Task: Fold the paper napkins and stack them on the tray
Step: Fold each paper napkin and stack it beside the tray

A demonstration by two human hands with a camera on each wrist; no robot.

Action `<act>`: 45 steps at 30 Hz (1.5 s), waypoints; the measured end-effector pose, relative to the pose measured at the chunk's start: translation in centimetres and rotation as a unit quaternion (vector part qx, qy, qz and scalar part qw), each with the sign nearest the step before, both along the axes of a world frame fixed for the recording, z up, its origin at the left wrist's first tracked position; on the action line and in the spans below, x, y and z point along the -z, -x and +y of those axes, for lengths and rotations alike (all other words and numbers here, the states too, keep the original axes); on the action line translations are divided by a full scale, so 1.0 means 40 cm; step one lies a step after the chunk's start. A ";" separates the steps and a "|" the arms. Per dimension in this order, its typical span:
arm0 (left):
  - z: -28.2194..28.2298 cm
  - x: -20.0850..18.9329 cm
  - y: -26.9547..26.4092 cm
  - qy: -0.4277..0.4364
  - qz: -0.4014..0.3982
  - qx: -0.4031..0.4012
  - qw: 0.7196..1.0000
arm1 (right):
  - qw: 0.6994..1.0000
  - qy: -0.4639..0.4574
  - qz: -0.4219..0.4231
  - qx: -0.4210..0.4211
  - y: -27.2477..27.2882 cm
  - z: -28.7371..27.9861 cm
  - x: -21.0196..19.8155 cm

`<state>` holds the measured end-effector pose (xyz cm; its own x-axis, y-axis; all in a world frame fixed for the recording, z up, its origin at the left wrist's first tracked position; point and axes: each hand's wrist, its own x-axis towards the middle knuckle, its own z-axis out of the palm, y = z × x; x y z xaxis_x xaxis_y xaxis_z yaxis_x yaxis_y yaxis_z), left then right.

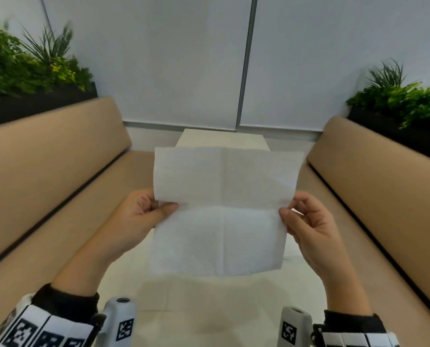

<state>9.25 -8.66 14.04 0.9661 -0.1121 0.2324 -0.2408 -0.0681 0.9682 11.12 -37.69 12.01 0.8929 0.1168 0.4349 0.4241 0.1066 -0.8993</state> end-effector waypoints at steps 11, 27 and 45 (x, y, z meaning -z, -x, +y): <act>0.020 0.004 0.022 0.042 0.035 -0.010 0.998 | 0.998 0.028 0.052 -0.033 0.004 0.002 0.015; -0.076 -0.093 -0.027 -0.344 -0.115 0.086 0.928 | 0.901 0.389 -0.057 -0.185 -0.029 0.125 -0.069; -0.226 0.162 -0.250 -0.126 0.159 0.057 0.978 | 0.942 0.222 0.248 0.047 -0.160 -0.276 0.187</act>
<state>19.25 -17.70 7.56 0.9629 -0.2385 -0.1261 0.0493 -0.3042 0.9513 17.52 -48.74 4.53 0.9890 0.0987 -0.1104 -0.0703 -0.3436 -0.9365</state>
